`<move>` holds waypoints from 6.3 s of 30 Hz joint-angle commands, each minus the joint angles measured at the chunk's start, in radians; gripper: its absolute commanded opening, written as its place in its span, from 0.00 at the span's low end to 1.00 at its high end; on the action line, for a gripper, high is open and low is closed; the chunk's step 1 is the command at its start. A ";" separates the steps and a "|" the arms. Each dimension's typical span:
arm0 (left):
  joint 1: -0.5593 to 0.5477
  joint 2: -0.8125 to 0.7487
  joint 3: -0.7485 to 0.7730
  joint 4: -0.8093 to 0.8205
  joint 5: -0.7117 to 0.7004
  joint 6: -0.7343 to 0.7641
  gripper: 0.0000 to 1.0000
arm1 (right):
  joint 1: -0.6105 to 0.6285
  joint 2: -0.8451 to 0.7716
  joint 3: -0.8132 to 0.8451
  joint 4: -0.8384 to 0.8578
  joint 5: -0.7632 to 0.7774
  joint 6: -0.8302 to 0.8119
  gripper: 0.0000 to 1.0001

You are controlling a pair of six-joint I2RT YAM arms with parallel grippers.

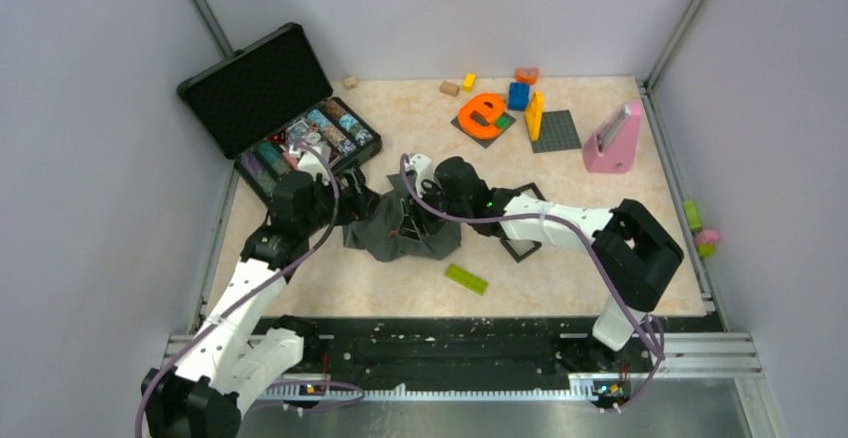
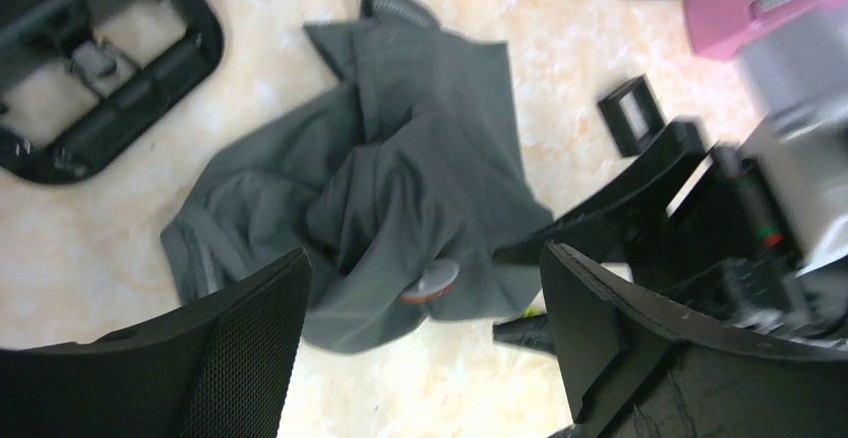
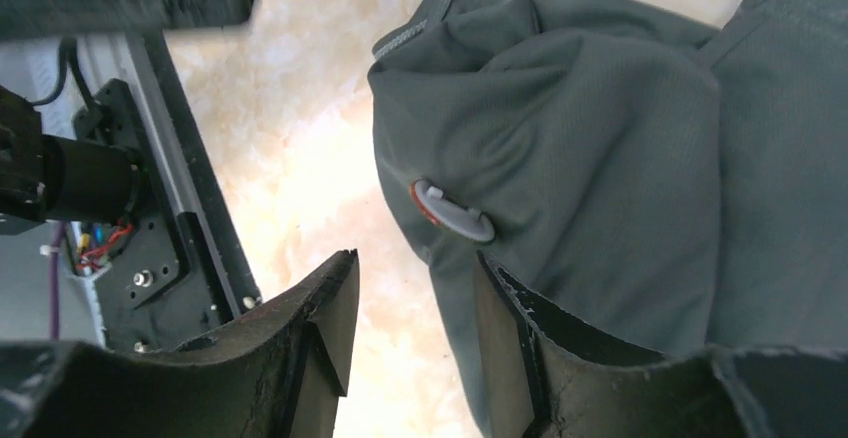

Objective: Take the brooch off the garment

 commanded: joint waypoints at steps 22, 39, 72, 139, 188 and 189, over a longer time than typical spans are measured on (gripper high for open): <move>-0.002 -0.289 -0.083 -0.133 -0.159 -0.044 0.86 | 0.037 0.188 0.229 -0.135 -0.002 -0.226 0.31; -0.002 -0.311 -0.148 -0.118 -0.113 -0.043 0.85 | -0.017 0.181 0.264 -0.123 -0.176 0.051 0.00; -0.220 -0.344 -0.497 0.501 -0.046 0.283 0.74 | -0.213 0.048 0.066 0.113 -0.278 0.528 0.25; 0.037 0.226 -0.279 0.493 0.410 -0.048 0.00 | -0.174 -0.071 0.010 -0.033 -0.302 0.152 0.36; 0.098 0.296 -0.237 0.728 0.701 -0.347 0.01 | -0.155 -0.085 -0.112 0.262 -0.287 0.481 0.08; 0.098 0.291 -0.234 0.710 0.692 -0.329 0.08 | -0.155 -0.088 -0.108 0.231 -0.275 0.486 0.04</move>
